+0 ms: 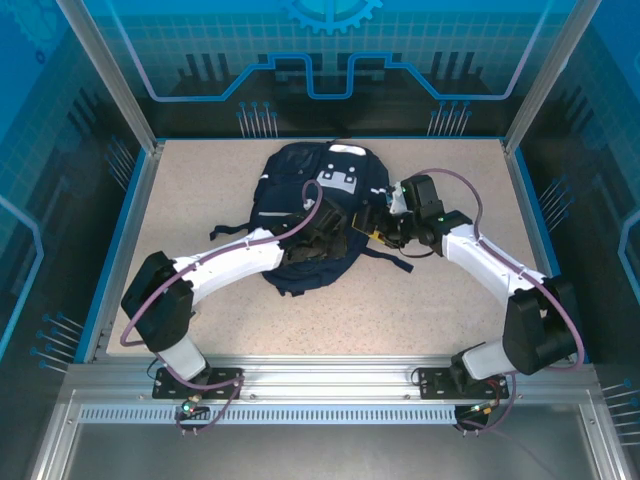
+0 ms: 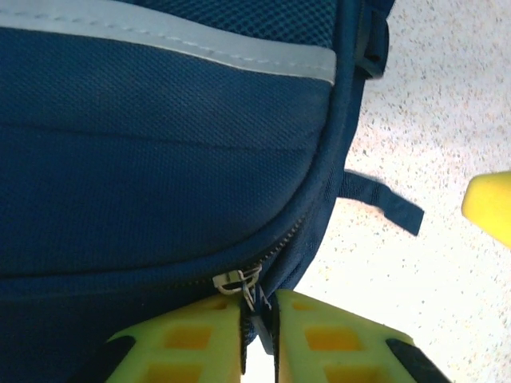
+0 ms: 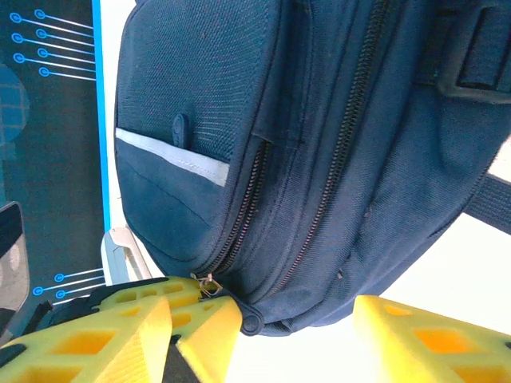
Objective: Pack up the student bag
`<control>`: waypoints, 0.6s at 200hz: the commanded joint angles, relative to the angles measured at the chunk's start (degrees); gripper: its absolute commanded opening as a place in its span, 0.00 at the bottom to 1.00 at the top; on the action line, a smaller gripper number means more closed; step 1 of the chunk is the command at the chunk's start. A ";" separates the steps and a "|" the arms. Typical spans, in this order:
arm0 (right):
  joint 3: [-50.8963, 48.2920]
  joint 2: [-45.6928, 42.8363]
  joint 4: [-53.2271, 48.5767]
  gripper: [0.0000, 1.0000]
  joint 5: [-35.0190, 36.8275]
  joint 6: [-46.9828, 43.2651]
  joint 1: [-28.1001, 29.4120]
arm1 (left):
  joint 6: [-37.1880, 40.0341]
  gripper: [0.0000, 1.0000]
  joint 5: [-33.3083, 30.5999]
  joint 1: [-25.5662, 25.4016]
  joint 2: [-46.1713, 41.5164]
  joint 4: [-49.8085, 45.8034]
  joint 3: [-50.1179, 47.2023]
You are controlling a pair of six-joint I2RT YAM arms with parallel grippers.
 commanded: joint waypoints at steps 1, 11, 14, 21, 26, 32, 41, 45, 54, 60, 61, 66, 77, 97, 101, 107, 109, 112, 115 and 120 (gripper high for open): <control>2.50 1.93 1.68 0.61 -2.71 0.80 -0.21 | 0.62 0.10 -2.73 0.03 0.50 -0.73 1.64; 3.32 3.05 1.72 0.58 -3.05 1.30 0.13 | 1.24 0.05 -3.11 0.08 0.20 -0.99 1.53; 3.61 3.45 1.72 0.57 -3.13 1.44 0.23 | 1.50 0.03 -3.21 0.06 0.07 -1.08 1.44; 4.31 4.49 1.77 0.54 -3.42 1.81 0.57 | 2.04 0.00 -3.36 0.05 -0.41 -1.13 1.15; 4.71 5.24 1.86 0.53 -3.73 2.12 0.78 | 2.46 0.00 -3.42 0.06 -0.80 -0.94 0.78; 5.27 6.15 2.13 0.51 -4.04 2.32 1.10 | 2.98 0.00 -3.35 0.05 -1.34 -0.53 0.18; 6.01 7.56 2.41 0.49 -4.07 2.65 1.51 | 3.50 0.00 -3.42 0.16 -2.18 -0.11 -0.85; 6.32 8.15 2.53 0.49 -4.07 2.86 1.74 | 3.74 0.00 -3.42 0.17 -2.51 -0.04 -1.22; 7.00 9.38 3.14 0.47 -4.27 3.13 2.25 | 4.18 0.00 -3.41 0.19 -3.08 0.13 -1.94; 7.53 10.22 3.51 0.47 -4.47 3.26 2.47 | 4.36 0.00 -3.37 0.24 -3.42 0.11 -2.33; 7.64 10.36 3.54 0.46 -4.49 3.28 2.46 | 4.34 0.00 -3.35 0.26 -3.51 0.10 -2.44; 8.10 11.00 3.57 0.46 -4.51 3.37 2.72 | 4.48 0.00 -3.41 0.24 -3.78 0.09 -2.80; 9.19 12.48 3.57 0.44 -4.41 3.38 3.13 | 4.64 0.00 -3.61 0.32 -4.44 -0.15 -3.45; 10.67 14.40 2.68 0.31 -3.41 3.30 3.46 | 5.16 0.00 -4.41 0.51 -5.79 -1.14 -4.43; 10.80 14.57 2.37 0.28 -2.97 3.21 3.41 | 5.24 0.00 -4.75 0.62 -6.10 -1.52 -4.69; 10.95 14.76 1.73 0.24 -1.94 3.02 3.33 | 5.40 0.00 -5.15 0.92 -6.58 -1.96 -5.03; 10.99 14.79 1.37 0.23 -1.51 3.03 3.31 | 5.45 0.00 -5.17 1.01 -6.80 -2.13 -5.20; 11.00 14.69 1.06 0.21 -0.99 2.89 3.33 | 5.50 0.00 -5.38 1.12 -6.99 -2.41 -5.47; 11.00 14.71 0.68 0.19 -0.23 2.70 3.33 | 5.50 0.00 -5.48 1.41 -7.29 -2.56 -5.75; 11.08 14.58 -0.13 0.18 0.60 2.32 3.24 | 5.58 0.00 -5.69 1.83 -7.87 -2.83 -6.38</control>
